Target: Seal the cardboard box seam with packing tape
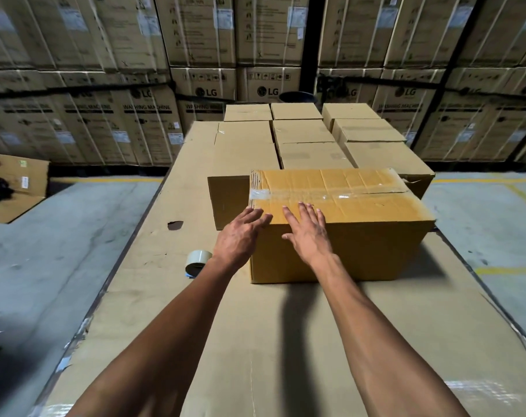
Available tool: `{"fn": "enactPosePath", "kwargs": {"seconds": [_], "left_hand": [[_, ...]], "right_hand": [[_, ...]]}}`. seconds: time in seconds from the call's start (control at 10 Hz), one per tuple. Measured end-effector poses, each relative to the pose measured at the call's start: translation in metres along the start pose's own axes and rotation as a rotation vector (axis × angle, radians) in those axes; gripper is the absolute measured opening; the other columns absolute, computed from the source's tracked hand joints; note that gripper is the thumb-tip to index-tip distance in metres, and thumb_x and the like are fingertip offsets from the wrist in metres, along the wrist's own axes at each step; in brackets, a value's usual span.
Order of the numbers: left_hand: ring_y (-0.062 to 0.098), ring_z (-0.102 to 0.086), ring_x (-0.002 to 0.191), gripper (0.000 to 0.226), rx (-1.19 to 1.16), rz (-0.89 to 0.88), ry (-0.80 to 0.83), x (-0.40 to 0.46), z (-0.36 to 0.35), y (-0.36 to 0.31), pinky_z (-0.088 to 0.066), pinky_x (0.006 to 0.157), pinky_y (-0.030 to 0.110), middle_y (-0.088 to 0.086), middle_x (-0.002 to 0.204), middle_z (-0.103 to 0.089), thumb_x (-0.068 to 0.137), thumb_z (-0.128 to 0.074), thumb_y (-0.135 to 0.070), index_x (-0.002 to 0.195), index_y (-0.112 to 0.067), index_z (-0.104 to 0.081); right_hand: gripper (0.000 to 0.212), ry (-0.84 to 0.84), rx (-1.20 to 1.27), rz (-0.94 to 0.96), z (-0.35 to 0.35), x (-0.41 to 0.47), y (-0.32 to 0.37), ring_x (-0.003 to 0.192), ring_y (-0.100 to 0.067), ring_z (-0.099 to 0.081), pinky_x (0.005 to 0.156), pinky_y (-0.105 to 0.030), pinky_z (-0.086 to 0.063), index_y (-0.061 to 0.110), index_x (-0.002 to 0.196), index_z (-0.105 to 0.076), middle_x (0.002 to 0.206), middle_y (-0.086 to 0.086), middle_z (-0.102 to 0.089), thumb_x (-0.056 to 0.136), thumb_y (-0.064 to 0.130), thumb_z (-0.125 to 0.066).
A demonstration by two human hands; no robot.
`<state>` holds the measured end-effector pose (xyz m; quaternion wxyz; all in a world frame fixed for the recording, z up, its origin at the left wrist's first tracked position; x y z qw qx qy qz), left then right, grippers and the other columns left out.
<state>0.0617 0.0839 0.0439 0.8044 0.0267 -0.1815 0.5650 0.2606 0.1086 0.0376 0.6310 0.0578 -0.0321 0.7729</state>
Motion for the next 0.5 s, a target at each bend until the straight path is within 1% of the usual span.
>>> {"fn": "enactPosePath", "kwargs": {"seconds": [0.1, 0.2, 0.3, 0.4, 0.5], "left_hand": [[0.026, -0.032, 0.166, 0.056, -0.009, 0.014, 0.017, 0.0, 0.003, -0.006, -0.054, 0.116, 0.047, 0.003, 0.175, -0.043, 0.116, -0.051, -0.01, 0.167, -0.033, -0.047], [0.027, -0.037, 0.164, 0.048, 0.015, 0.026, 0.039, -0.005, 0.011, -0.011, -0.061, 0.106, 0.049, 0.002, 0.172, -0.048, 0.118, -0.05, -0.02, 0.164, -0.034, -0.05], [0.026, -0.051, 0.154, 0.043, 0.039, 0.029, 0.014, -0.01, 0.023, -0.019, -0.068, 0.087, 0.047, -0.002, 0.162, -0.059, 0.116, -0.055, -0.031, 0.159, -0.037, -0.055], [0.023, -0.052, 0.15, 0.052, 0.054, 0.042, 0.011, -0.015, 0.043, -0.03, -0.066, 0.085, 0.044, -0.003, 0.163, -0.058, 0.116, -0.054, -0.035, 0.167, -0.035, -0.046], [0.024, -0.048, 0.153, 0.059, 0.074, 0.03, -0.024, -0.017, 0.068, -0.042, -0.063, 0.091, 0.045, -0.001, 0.167, -0.054, 0.115, -0.052, -0.043, 0.171, -0.03, -0.037]], "right_hand": [[0.077, 0.017, 0.035, 0.01, 0.002, -0.001, -0.003, 0.164, -0.035, 0.0, 0.131, -0.05, 0.003, 0.032, 0.17, -0.006, 0.177, -0.018, -0.003, 0.109, 0.039, -0.052], [0.069, -0.008, 0.095, 0.036, 0.01, -0.012, -0.007, 0.165, -0.033, -0.007, 0.133, -0.048, -0.002, 0.028, 0.169, -0.018, 0.177, -0.016, -0.012, 0.109, 0.031, -0.053], [0.06, -0.071, 0.111, 0.037, 0.022, -0.026, -0.014, 0.163, -0.031, -0.017, 0.133, -0.051, -0.008, 0.023, 0.164, -0.034, 0.176, -0.014, -0.02, 0.109, 0.037, -0.053], [0.055, -0.178, 0.099, -0.008, 0.044, -0.043, -0.02, 0.162, -0.03, -0.022, 0.132, -0.055, -0.013, 0.022, 0.159, -0.043, 0.175, -0.013, -0.021, 0.108, 0.041, -0.052], [0.049, -0.352, 0.105, -0.059, 0.076, -0.06, -0.031, 0.158, -0.033, -0.031, 0.13, -0.057, -0.02, 0.018, 0.151, -0.052, 0.171, -0.015, -0.031, 0.106, 0.04, -0.054]]}}
Point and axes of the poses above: each hand's wrist, its own x-axis towards the middle knuckle, its own z-axis out of the back of the hand, y = z × x, the point moved 1 cm from there along x, towards the middle knuckle
